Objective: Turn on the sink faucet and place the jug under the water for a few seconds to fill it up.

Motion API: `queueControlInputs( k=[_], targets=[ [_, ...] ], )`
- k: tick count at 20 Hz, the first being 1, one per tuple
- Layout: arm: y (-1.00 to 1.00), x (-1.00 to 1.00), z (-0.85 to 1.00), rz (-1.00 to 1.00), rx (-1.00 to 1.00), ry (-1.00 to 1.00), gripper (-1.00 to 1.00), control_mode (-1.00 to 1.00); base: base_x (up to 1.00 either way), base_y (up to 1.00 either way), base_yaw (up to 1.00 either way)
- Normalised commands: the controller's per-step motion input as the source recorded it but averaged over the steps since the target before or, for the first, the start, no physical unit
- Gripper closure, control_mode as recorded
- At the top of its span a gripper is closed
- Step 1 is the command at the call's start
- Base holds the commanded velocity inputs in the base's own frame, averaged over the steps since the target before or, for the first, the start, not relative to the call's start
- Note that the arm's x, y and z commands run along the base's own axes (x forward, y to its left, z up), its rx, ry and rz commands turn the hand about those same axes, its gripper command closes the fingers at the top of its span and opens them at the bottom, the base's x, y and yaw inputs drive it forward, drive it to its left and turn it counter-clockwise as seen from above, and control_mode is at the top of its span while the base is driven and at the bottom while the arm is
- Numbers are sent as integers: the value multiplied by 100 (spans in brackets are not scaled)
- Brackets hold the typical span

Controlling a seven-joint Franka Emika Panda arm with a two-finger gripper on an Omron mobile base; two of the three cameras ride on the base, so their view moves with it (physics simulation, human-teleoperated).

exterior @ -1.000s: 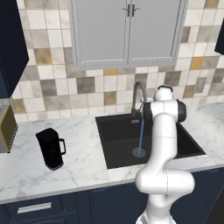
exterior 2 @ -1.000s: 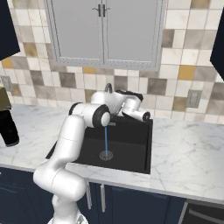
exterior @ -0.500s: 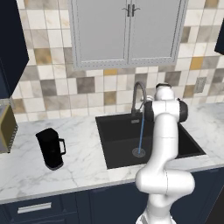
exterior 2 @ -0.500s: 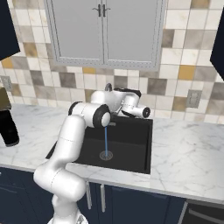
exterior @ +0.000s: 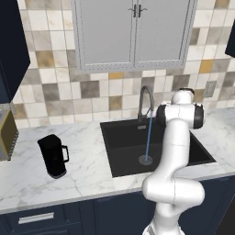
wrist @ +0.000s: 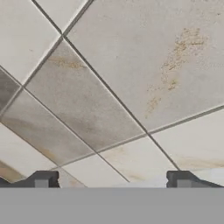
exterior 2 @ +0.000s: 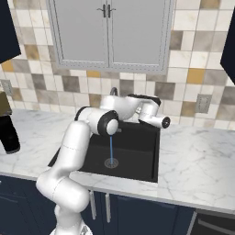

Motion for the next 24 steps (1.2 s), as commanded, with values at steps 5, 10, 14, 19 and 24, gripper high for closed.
queueControlInputs(
  k=[5,10,14,19,24],
  targets=[
    [-16,-86,37,0,0,-7,-100,-100,0,0,0],
    [12,-100,61,3,-5,-16,-100,-100,0,0,0],
    [37,-100,72,7,-10,-17,-100,-100,0,0,0],
    [43,-100,77,10,-14,-19,-100,-100,0,0,0],
    [39,-100,81,14,-17,-18,-100,-100,0,0,0]
  ],
)
